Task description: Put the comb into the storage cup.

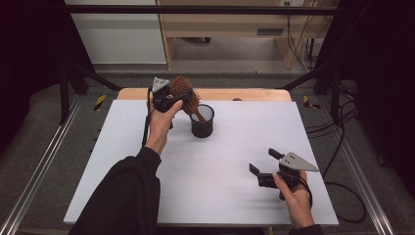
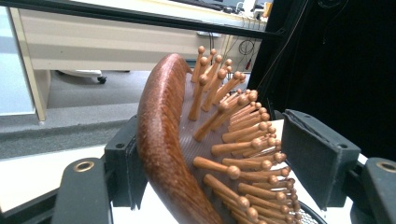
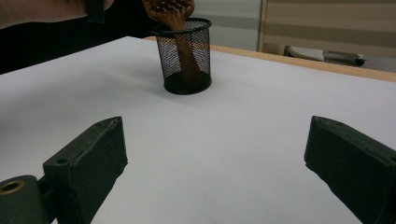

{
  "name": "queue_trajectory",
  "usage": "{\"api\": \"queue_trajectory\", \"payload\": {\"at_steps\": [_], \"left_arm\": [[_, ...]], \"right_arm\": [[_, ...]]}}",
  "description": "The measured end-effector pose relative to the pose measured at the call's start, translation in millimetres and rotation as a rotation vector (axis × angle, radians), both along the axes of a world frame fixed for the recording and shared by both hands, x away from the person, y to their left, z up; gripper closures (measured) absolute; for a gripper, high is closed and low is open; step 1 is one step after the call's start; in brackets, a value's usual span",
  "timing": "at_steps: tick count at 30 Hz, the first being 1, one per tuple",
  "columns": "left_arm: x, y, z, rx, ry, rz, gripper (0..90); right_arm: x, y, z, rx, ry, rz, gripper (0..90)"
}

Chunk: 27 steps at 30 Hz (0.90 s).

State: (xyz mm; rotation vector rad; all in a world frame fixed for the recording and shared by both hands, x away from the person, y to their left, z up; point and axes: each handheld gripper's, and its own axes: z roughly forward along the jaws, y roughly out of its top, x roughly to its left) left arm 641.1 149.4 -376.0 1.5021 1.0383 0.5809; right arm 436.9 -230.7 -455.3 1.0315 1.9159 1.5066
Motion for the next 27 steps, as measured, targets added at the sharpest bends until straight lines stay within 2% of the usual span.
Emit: {"api": "queue_trajectory", "payload": {"at_steps": [20, 27], "left_arm": [[-0.5, 2.2, -2.8, -0.009, 0.006, -0.004, 24.2], [-2.0, 1.7, -3.7, -0.007, 0.002, -0.002, 17.3]], "right_arm": [[0.3, 0.1, -0.3, -0.002, 0.001, 0.004, 5.6], [0.4, 0.3, -0.4, -0.002, 0.001, 0.004, 5.6]]}}
